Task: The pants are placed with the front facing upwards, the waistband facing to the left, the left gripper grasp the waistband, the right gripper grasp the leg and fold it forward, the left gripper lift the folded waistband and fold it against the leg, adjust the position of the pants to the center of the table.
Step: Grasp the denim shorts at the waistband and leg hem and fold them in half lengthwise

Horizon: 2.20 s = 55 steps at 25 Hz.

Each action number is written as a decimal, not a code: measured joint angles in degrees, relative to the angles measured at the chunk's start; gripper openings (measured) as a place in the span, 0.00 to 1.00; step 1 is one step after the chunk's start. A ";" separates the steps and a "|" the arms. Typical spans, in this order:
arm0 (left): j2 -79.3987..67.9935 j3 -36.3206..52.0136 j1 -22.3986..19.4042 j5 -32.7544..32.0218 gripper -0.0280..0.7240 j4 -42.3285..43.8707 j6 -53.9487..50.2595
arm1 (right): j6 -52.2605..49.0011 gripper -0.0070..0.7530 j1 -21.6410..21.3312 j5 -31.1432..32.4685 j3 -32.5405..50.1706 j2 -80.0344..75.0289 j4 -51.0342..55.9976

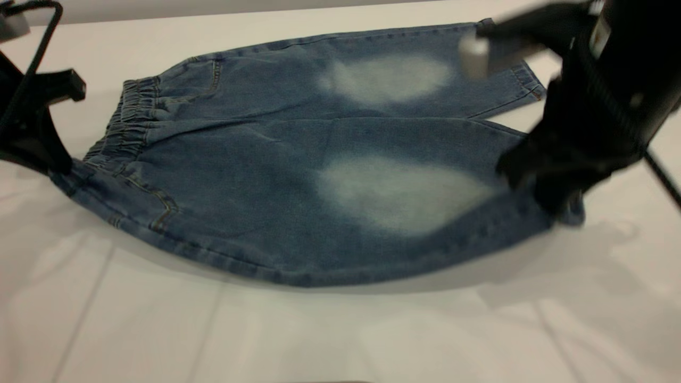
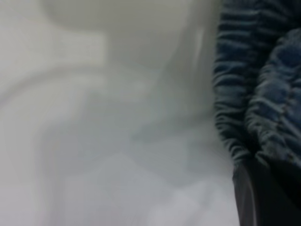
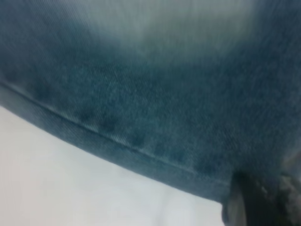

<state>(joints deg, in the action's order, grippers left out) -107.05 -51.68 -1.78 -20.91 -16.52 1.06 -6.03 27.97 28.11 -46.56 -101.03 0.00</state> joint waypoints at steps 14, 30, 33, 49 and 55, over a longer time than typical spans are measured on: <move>0.74 -6.43 0.00 1.63 0.09 -11.58 1.52 | 1.79 0.05 0.00 -2.42 -8.48 4.67 -0.48; 0.74 -6.65 0.49 20.35 0.09 -35.63 2.84 | 1.14 0.05 -5.31 -22.92 -9.26 -2.51 4.68; 0.74 -6.65 1.60 24.84 0.09 -40.00 1.84 | 1.13 0.05 -5.31 -25.74 -9.26 -4.16 4.74; -0.15 -12.10 2.69 30.05 0.09 -42.16 -13.89 | 1.02 0.05 -9.02 -35.34 -11.47 -5.69 7.96; -3.69 -13.61 2.69 32.66 0.09 -42.16 -20.18 | 0.65 0.05 -10.96 -37.80 -14.19 -7.92 8.85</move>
<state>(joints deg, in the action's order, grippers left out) -110.74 -65.29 0.91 11.75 -58.68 -19.12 -5.38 17.01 -9.69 -60.74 -108.95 8.85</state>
